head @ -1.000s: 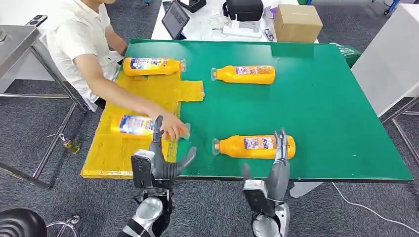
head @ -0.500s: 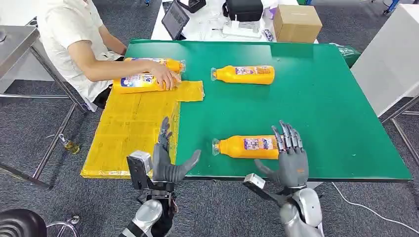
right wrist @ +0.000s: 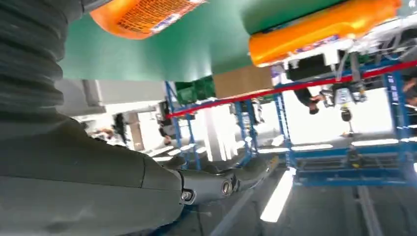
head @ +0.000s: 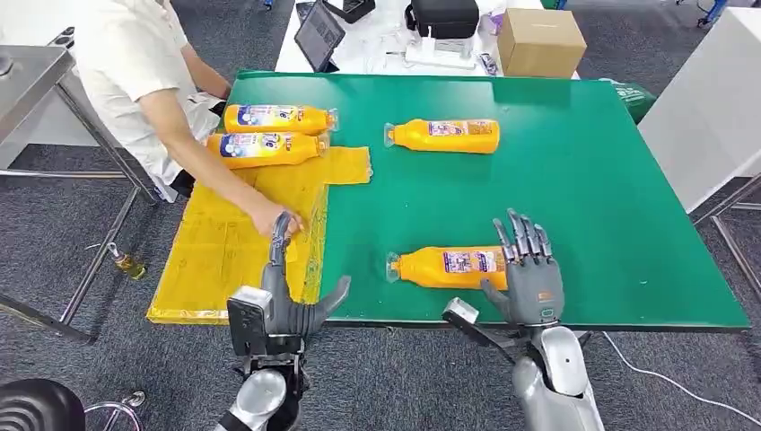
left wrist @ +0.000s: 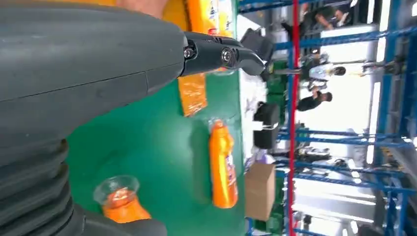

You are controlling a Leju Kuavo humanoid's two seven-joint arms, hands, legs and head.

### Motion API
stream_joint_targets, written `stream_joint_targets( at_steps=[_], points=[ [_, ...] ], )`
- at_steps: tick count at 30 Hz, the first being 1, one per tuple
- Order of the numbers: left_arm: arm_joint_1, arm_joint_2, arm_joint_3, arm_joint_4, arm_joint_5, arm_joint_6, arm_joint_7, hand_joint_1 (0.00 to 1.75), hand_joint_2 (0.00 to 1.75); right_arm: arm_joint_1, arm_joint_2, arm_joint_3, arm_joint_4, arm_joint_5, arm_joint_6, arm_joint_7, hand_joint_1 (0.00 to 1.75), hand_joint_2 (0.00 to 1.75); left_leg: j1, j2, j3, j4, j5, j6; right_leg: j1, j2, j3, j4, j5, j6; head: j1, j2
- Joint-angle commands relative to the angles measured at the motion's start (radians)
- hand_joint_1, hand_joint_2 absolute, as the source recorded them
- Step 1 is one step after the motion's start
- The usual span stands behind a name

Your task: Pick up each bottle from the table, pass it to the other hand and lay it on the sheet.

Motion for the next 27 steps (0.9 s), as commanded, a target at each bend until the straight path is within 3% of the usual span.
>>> stream_joint_targets(
  at_steps=[1, 2, 7, 15, 27],
  points=[
    [-0.012, 0.026, 0.066, 0.014, 0.009, -0.032, 0.028, 0.0, 1.75, -0.12, -0.114, 0.183, 0.303, -0.263, 0.031, 0.031, 0.0, 1.75, 0.001, 0.004, 0.005, -0.001, -0.001, 0.001, 0.001, 0.003, 0.003, -0.002, 0.001, -0.002, 0.0, 0.0],
    [-0.017, 0.022, 0.068, 0.023, 0.008, -0.038, 0.036, 0.0, 1.75, -0.129, -0.142, 0.237, 0.316, -0.29, 0.092, 0.07, 0.0, 1.75, 0.0, 0.004, 0.005, -0.001, -0.001, 0.001, 0.001, 0.003, 0.004, -0.002, 0.001, -0.003, 0.0, 0.0],
    [-0.04, 0.003, 0.065, 0.068, 0.01, -0.054, 0.05, 0.0, 1.75, -0.168, -0.196, 0.318, 0.385, -0.252, 0.107, 0.13, 0.0, 1.75, 0.0, 0.002, 0.003, -0.001, 0.0, 0.002, 0.001, 0.001, 0.003, -0.001, 0.001, -0.002, 0.0, 0.0],
    [-0.043, -0.005, 0.064, 0.078, 0.047, -0.084, 0.076, 0.0, 1.75, -0.201, -0.208, 0.35, 0.431, -0.26, 0.151, 0.147, 0.0, 1.75, 0.0, 0.002, 0.004, -0.001, -0.001, 0.002, 0.001, 0.001, 0.003, -0.001, 0.0, -0.002, 0.0, 0.0],
    [-0.067, -0.006, 0.05, 0.083, 0.085, -0.105, 0.09, 0.0, 1.75, -0.302, -0.224, 0.424, 0.54, -0.206, 0.126, 0.172, 0.0, 1.75, 0.0, 0.001, 0.004, -0.001, 0.0, 0.002, 0.0, 0.0, 0.003, -0.001, 0.0, -0.002, 0.0, 0.0]
  ],
)
